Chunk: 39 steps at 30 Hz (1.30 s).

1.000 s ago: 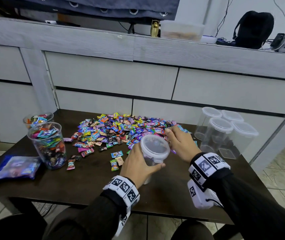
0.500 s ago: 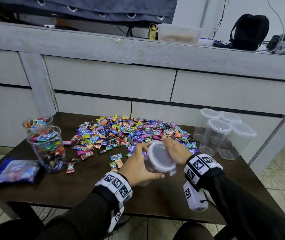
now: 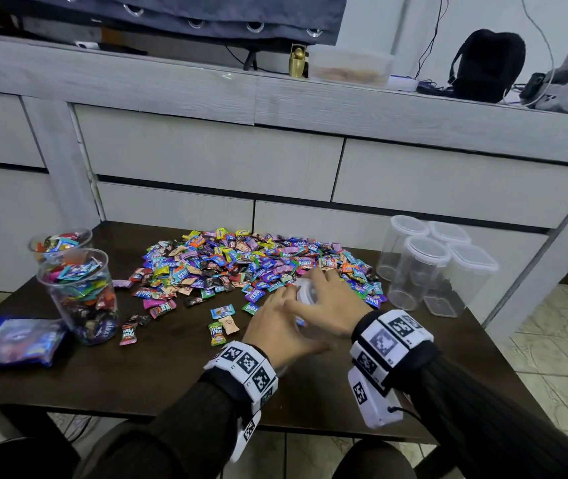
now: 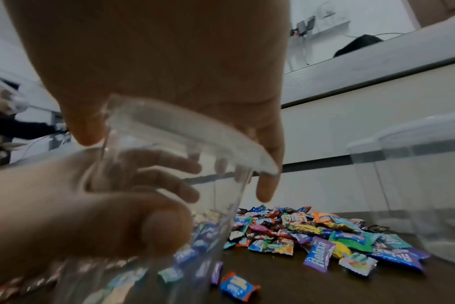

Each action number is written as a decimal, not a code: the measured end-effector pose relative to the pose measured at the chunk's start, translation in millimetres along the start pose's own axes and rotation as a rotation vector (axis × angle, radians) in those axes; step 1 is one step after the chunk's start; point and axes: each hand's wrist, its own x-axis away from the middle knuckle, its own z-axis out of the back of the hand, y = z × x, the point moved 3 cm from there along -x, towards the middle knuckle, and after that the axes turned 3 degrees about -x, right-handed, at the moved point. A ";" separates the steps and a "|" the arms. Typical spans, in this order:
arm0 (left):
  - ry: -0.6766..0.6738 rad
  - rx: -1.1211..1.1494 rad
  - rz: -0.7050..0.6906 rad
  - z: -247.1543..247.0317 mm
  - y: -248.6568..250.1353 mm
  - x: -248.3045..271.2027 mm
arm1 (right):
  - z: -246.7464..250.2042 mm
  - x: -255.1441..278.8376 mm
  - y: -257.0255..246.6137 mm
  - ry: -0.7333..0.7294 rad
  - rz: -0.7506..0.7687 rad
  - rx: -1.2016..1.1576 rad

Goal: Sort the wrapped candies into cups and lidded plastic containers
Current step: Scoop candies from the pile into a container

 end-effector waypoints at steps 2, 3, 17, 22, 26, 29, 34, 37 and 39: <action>-0.033 0.006 -0.004 0.3 1.8 -0.5 | -0.8 4.0 -1.1 -0.013 0.010 0.004; -0.051 0.023 -0.020 1.1 3.1 -0.8 | 0.7 5.0 -1.1 -0.026 0.019 -0.002; -0.252 0.678 0.065 9.9 -43.0 17.7 | 46.5 46.7 123.8 0.058 -0.279 0.222; -0.257 0.680 0.042 8.8 -45.6 22.6 | -0.7 77.9 180.2 0.017 -0.488 0.272; -0.246 0.616 0.025 12.6 -51.2 27.5 | -19.6 85.2 193.9 0.050 -0.499 0.235; -0.140 0.611 0.068 22.9 -59.4 30.2 | -22.9 86.4 195.2 0.060 -0.518 0.274; 0.191 0.079 0.221 70.1 -99.1 26.4 | -10.5 77.5 175.2 0.122 -0.407 0.381; 0.165 -0.276 0.420 86.7 -130.6 20.2 | -12.4 56.9 149.7 0.098 -0.275 0.379; 0.078 -0.376 0.588 86.8 -148.0 19.1 | -21.8 38.8 134.2 0.057 -0.244 0.338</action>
